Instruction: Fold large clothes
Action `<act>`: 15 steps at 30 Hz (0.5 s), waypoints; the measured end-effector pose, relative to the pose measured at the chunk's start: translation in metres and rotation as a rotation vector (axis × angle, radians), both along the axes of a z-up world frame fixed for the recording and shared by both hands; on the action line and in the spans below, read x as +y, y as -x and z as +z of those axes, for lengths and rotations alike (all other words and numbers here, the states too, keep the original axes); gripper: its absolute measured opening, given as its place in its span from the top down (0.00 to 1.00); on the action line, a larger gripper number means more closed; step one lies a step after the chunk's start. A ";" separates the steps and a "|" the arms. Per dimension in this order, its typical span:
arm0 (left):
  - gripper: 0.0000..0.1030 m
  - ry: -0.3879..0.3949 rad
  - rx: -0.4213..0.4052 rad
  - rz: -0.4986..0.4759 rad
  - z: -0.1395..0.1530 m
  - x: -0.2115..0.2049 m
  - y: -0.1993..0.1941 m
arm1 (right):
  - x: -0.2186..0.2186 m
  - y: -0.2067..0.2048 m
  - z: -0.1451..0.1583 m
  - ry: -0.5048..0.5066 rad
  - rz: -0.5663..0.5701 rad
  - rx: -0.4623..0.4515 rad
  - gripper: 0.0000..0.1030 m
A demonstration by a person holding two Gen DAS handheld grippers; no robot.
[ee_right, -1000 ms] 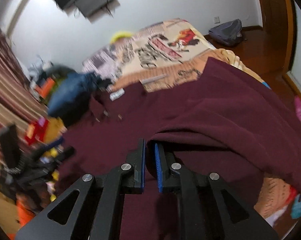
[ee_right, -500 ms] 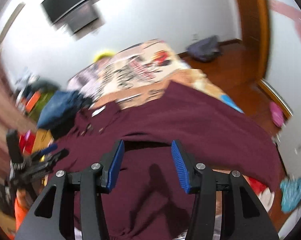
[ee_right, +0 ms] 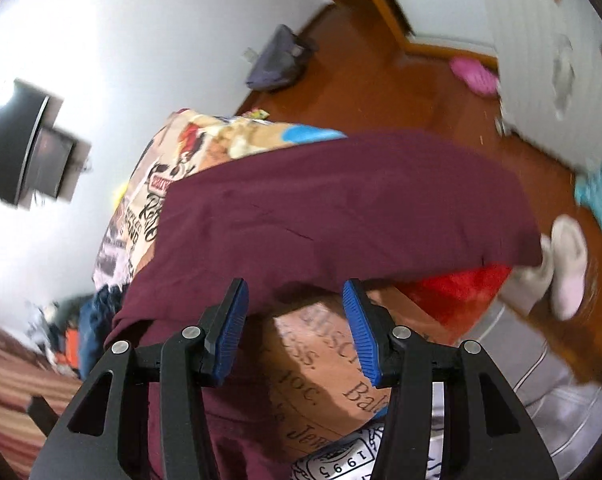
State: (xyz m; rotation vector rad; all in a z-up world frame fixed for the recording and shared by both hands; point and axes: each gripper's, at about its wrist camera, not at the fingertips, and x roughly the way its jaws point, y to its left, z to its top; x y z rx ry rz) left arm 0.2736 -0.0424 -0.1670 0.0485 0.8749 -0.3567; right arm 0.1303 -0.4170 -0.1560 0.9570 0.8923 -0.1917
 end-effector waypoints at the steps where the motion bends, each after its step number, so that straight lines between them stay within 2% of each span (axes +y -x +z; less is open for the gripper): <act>1: 0.14 -0.001 0.003 0.001 0.000 0.000 0.000 | -0.002 0.001 -0.005 -0.025 -0.011 0.006 0.56; 6: 0.14 -0.014 0.008 0.001 -0.003 -0.003 -0.002 | -0.015 -0.001 -0.026 -0.108 -0.068 0.006 0.56; 12: 0.14 -0.020 0.011 0.003 -0.004 -0.004 -0.003 | -0.025 -0.015 -0.026 -0.094 -0.117 -0.032 0.57; 13: 0.14 -0.022 0.011 0.004 -0.005 -0.004 -0.003 | -0.025 -0.018 -0.024 -0.075 -0.118 -0.037 0.61; 15: 0.14 -0.027 0.007 0.006 -0.004 -0.003 -0.003 | -0.021 -0.025 -0.015 -0.002 -0.097 -0.037 0.75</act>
